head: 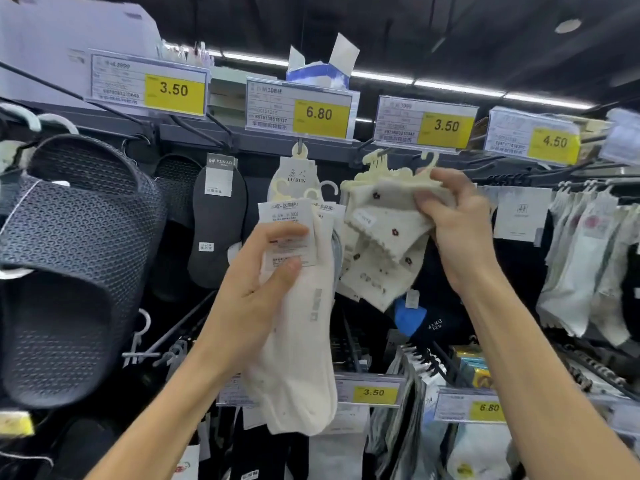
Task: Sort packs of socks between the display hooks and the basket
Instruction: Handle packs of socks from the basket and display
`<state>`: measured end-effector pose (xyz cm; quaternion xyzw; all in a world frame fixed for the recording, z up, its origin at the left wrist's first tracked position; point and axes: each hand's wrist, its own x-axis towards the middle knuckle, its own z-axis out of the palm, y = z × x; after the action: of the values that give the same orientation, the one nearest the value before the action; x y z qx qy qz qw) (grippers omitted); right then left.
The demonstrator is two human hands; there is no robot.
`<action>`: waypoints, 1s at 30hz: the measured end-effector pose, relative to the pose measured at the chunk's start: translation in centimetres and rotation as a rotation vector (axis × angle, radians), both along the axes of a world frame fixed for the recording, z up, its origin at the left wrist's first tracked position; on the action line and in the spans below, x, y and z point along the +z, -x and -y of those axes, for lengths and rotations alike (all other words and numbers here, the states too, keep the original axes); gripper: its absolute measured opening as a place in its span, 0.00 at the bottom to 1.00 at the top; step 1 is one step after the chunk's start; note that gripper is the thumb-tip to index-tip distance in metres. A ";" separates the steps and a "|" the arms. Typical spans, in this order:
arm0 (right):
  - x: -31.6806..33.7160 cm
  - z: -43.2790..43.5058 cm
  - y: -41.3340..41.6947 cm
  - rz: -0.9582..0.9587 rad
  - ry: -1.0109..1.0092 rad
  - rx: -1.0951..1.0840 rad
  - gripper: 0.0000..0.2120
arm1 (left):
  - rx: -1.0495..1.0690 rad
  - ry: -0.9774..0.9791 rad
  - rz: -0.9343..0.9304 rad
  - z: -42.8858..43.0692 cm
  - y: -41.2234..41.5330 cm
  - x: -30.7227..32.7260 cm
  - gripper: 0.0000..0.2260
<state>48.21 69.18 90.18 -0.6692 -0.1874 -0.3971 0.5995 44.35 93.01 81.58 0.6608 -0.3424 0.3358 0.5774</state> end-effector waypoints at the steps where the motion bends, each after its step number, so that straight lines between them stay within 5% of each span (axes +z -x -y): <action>1: 0.6 0.0 -0.9 -0.001 0.037 -0.056 0.10 | -0.028 0.009 0.005 0.1 -0.1 0.0 0.18; 8: 3.0 -0.9 -4.1 -0.002 0.345 -0.167 0.21 | -0.184 0.139 -0.095 0.3 -0.5 -0.3 0.40; 16: 2.6 -0.9 -4.9 -0.076 0.389 -0.125 0.24 | -0.070 0.164 -0.103 -0.4 -0.7 -0.3 0.42; 22: 2.5 -0.8 -3.7 -0.129 0.458 -0.151 0.26 | 0.043 0.172 -0.147 -0.4 -0.6 -0.5 0.40; 26: -0.9 -2.7 0.8 0.099 0.511 -0.533 0.25 | 0.227 0.192 -0.059 -0.1 -0.4 -0.6 0.29; 28: -4.7 -5.4 3.8 0.306 0.509 -0.465 0.19 | 0.311 0.224 0.027 0.6 0.1 -0.8 0.23; 30: -7.7 -8.2 6.5 0.226 0.482 -0.185 0.22 | 0.356 0.209 0.096 1.8 0.9 -1.3 0.20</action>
<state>41.73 77.34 82.52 -0.7582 -0.2802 -0.4663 0.3594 43.49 91.17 80.32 0.6306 -0.2110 0.4973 0.5572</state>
